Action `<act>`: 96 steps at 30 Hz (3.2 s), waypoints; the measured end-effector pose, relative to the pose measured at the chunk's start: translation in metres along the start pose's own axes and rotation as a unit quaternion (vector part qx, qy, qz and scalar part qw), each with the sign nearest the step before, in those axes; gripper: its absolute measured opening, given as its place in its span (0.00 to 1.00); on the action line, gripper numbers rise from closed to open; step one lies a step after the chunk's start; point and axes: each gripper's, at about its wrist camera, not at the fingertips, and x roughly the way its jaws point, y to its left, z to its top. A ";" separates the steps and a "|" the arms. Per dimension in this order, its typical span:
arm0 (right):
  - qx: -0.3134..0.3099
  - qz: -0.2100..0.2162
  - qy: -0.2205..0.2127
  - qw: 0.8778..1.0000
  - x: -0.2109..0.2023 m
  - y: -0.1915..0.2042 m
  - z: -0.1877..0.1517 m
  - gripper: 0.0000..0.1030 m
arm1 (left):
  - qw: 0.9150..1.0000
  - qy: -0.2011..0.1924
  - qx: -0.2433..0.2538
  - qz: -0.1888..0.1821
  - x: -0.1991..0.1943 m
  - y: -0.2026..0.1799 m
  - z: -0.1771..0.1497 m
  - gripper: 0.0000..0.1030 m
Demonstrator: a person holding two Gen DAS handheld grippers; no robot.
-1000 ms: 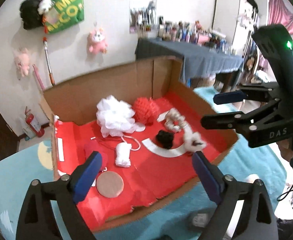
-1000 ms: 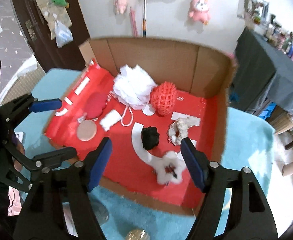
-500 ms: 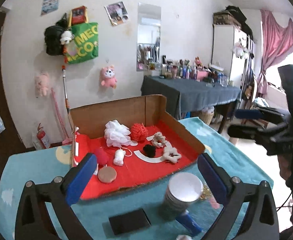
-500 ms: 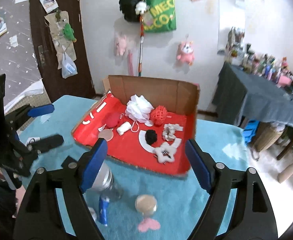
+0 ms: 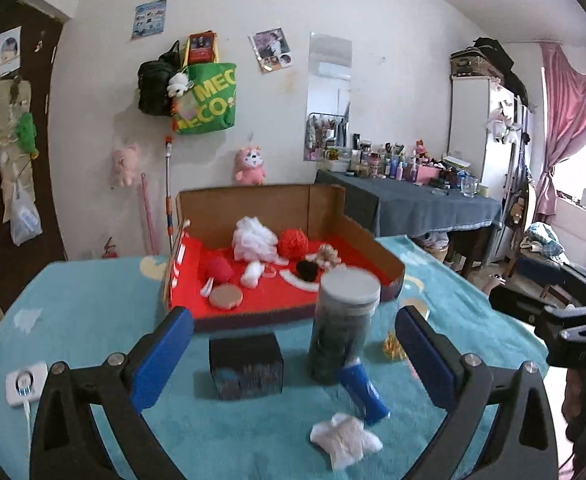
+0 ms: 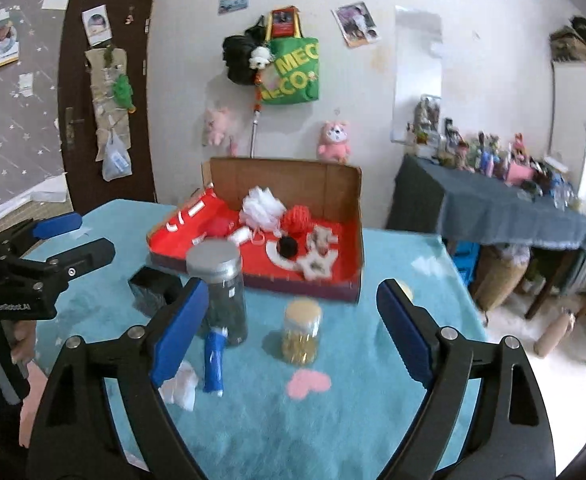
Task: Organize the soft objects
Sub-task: 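Withdraw both tools from the box back toward the table objects, then grasp the crumpled white tissue with the left tool while the right tool grasps the blue cylinder, then carry the crumpled tissue with the left tool while the right tool carries the blue cylinder into the box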
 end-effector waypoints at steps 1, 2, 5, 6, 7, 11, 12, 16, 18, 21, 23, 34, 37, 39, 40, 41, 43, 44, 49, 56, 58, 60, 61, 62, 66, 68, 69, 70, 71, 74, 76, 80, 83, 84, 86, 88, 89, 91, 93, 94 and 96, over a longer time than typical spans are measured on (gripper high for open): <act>0.009 0.000 0.002 1.000 0.001 0.000 -0.009 0.84 | 1.000 0.002 -0.002 0.004 0.001 -0.001 -0.007 1.00; 0.014 -0.006 0.003 1.000 0.003 0.001 -0.018 0.84 | 1.000 0.004 -0.003 0.008 0.001 -0.002 -0.014 1.00; 0.016 -0.016 0.009 1.000 0.009 0.005 -0.037 0.84 | 1.000 0.019 -0.004 0.005 0.007 -0.004 -0.033 1.00; 0.021 -0.018 0.013 1.000 0.011 0.005 -0.043 0.84 | 1.000 0.027 -0.006 -0.001 0.010 -0.005 -0.038 1.00; 0.027 -0.019 0.016 0.999 0.014 0.005 -0.049 0.84 | 0.999 0.035 -0.010 -0.007 0.013 -0.004 -0.043 1.00; 0.045 -0.016 0.032 0.998 0.025 0.004 -0.070 0.84 | 0.997 0.065 -0.028 -0.012 0.025 -0.001 -0.065 1.00; 0.048 -0.016 0.038 0.998 0.030 0.003 -0.074 0.84 | 0.997 0.073 -0.030 -0.013 0.028 -0.002 -0.069 1.00; 0.057 -0.019 0.058 0.996 0.043 0.000 -0.087 0.84 | 0.994 0.104 -0.035 -0.013 0.041 -0.001 -0.084 1.00; 0.063 -0.018 0.066 0.996 0.048 -0.003 -0.092 0.84 | 0.993 0.114 -0.035 -0.015 0.044 -0.005 -0.089 1.00; 0.066 -0.012 0.077 0.995 0.055 -0.005 -0.096 0.84 | 0.991 0.130 -0.034 -0.023 0.049 -0.006 -0.095 1.00; 0.067 0.000 0.084 0.994 0.060 -0.005 -0.098 0.84 | 0.989 0.138 -0.032 -0.030 0.052 -0.007 -0.097 1.00; 0.088 0.159 0.156 0.971 0.110 -0.002 -0.087 0.80 | 0.981 0.186 0.011 -0.056 0.070 -0.022 -0.106 0.72; 0.083 0.187 0.184 0.961 0.124 0.009 -0.086 0.47 | 0.980 0.187 0.017 -0.067 0.071 -0.022 -0.104 0.47; 0.085 0.203 0.196 0.956 0.130 0.013 -0.089 0.32 | 0.978 0.189 0.008 -0.083 0.072 -0.019 -0.102 0.30; 0.084 0.212 0.194 0.954 0.130 0.015 -0.089 0.29 | 0.978 0.190 0.003 -0.089 0.072 -0.018 -0.101 0.24; 0.083 0.218 0.192 0.953 0.129 0.015 -0.090 0.19 | 0.978 0.189 0.003 -0.091 0.071 -0.017 -0.100 0.20; 0.091 0.231 0.189 0.950 0.126 0.014 -0.090 0.14 | 0.977 0.190 0.002 -0.096 0.071 -0.017 -0.098 0.18; 0.094 0.233 0.187 0.950 0.124 0.014 -0.090 0.13 | 0.977 0.190 0.004 -0.097 0.071 -0.017 -0.098 0.17; 0.109 0.232 0.172 0.951 0.109 0.004 -0.092 0.12 | 0.979 0.179 0.015 -0.098 0.068 -0.019 -0.091 0.16; 0.130 0.221 0.165 0.953 0.096 -0.010 -0.092 0.12 | 0.982 0.165 0.022 -0.092 0.069 -0.015 -0.079 0.16; 0.128 0.216 0.165 0.954 0.096 -0.010 -0.092 0.12 | 0.982 0.165 0.022 -0.091 0.070 -0.014 -0.079 0.16; 0.130 0.216 0.166 0.953 0.097 -0.011 -0.093 0.12 | 0.982 0.165 0.020 -0.089 0.070 -0.012 -0.078 0.16; 0.131 0.217 0.167 0.953 0.097 -0.011 -0.094 0.12 | 0.982 0.165 0.020 -0.088 0.069 -0.012 -0.079 0.16; 0.132 0.217 0.167 0.953 0.097 -0.012 -0.094 0.12 | 0.982 0.165 0.019 -0.087 0.069 -0.012 -0.079 0.16; 0.136 0.215 0.168 0.952 0.096 -0.013 -0.094 0.12 | 0.982 0.167 0.015 -0.085 0.069 -0.008 -0.079 0.16; 0.138 0.214 0.169 0.952 0.095 -0.015 -0.094 0.12 | 0.983 0.167 0.013 -0.081 0.069 -0.005 -0.079 0.16; 0.139 0.213 0.169 0.952 0.095 -0.016 -0.094 0.12 | 0.983 0.167 0.012 -0.080 0.069 -0.003 -0.079 0.16; 0.141 0.212 0.170 0.952 0.094 -0.017 -0.094 0.12 | 0.983 0.166 0.010 -0.078 0.068 -0.001 -0.079 0.16; 0.141 0.211 0.171 0.952 0.094 -0.018 -0.094 0.12 | 0.983 0.166 0.009 -0.077 0.067 0.000 -0.079 0.16; 0.149 0.209 0.171 0.951 0.091 -0.024 -0.095 0.12 | 0.984 0.164 0.005 -0.071 0.065 0.007 -0.078 0.16; 0.153 0.205 0.170 0.951 0.089 -0.028 -0.096 0.12 | 0.984 0.163 0.002 -0.067 0.063 0.012 -0.077 0.16; 0.162 0.198 0.173 0.951 0.086 -0.038 -0.096 0.12 | 0.985 0.163 -0.003 -0.052 0.059 0.024 -0.076 0.16; 0.168 0.192 0.176 0.951 0.083 -0.046 -0.097 0.12 | 0.986 0.164 -0.007 -0.041 0.056 0.034 -0.075 0.16; 0.168 0.189 0.177 0.951 0.082 -0.047 -0.097 0.12 | 0.986 0.164 -0.007 -0.037 0.055 0.037 -0.075 0.16; 0.170 0.181 0.179 0.952 0.080 -0.052 -0.097 0.12 | 0.986 0.165 -0.011 -0.030 0.053 0.043 -0.076 0.16; 0.173 0.177 0.181 0.952 0.079 -0.057 -0.098 0.12 | 0.986 0.166 -0.015 -0.024 0.052 0.050 -0.077 0.16; 0.174 0.173 0.182 0.952 0.079 -0.059 -0.098 0.12 | 0.986 0.166 -0.018 -0.019 0.051 0.055 -0.077 0.16; 0.175 0.167 0.184 0.953 0.078 -0.063 -0.099 0.12 | 0.986 0.167 -0.023 -0.011 0.050 0.063 -0.078 0.16; 0.177 0.160 0.187 0.953 0.079 -0.067 -0.100 0.12 | 0.986 0.167 -0.027 -0.004 0.050 0.070 -0.078 0.16; 0.178 0.157 0.188 0.953 0.080 -0.069 -0.101 0.12 | 0.986 0.167 -0.029 -0.002 0.050 0.073 -0.078 0.16; 0.180 0.152 0.189 0.953 0.079 -0.073 -0.102 0.12 | 0.985 0.166 -0.033 0.004 0.049 0.080 -0.077 0.16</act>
